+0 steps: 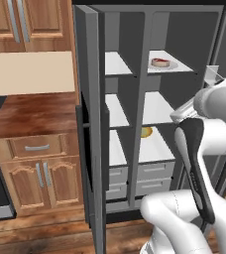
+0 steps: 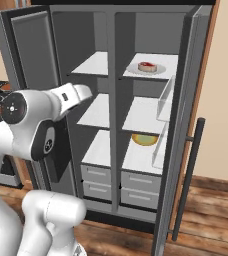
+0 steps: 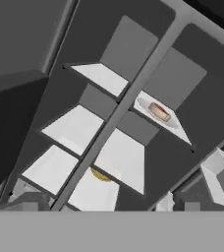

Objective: Retrieve the steak from the fridge and place it on the saucepan with marinade on the stove.

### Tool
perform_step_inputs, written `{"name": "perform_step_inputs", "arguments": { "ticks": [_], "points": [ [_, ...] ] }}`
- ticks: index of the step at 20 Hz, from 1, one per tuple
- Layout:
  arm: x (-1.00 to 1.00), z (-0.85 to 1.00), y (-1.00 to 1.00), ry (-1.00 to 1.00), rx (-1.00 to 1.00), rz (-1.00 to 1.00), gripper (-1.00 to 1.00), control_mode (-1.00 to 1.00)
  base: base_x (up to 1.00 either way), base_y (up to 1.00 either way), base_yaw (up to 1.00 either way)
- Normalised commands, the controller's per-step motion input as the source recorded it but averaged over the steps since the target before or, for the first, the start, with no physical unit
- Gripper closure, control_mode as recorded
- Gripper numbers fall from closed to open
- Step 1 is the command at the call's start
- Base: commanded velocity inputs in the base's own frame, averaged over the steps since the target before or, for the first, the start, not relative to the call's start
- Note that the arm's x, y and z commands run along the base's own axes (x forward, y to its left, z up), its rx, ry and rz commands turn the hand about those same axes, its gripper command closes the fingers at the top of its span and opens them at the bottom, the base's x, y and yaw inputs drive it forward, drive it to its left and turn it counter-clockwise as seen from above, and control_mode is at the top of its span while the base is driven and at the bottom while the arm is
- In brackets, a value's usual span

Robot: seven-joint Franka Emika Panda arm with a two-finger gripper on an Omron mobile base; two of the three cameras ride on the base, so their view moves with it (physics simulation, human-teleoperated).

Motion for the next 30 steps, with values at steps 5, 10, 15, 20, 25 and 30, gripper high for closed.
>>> {"name": "perform_step_inputs", "arguments": {
  "ticks": [5, 10, 15, 20, 25, 30],
  "points": [
    [-0.24, 0.25, 0.02, -0.03, 0.37, -0.09, -1.00, -1.00, 0.00, 0.00, 0.00],
    [-0.19, 0.10, -0.25, 0.00, 0.37, -0.04, -1.00, -1.00, 0.00, 0.00, 0.00],
    [0.04, 0.00, -0.29, 0.03, 0.19, 0.00, -1.00, -1.00, 0.00, 0.00, 0.00],
    [0.11, 0.00, 0.00, 0.07, 0.00, 0.05, -1.00, -1.00, 0.00, 0.00, 0.00],
    [0.00, 0.00, 0.00, 0.00, 0.00, 0.01, -1.00, -1.00, 0.00, 0.00, 0.00],
    [0.01, 0.00, 0.00, 0.00, 0.00, 0.01, -1.00, -1.00, 0.00, 0.00, 0.00]
  ]
}}
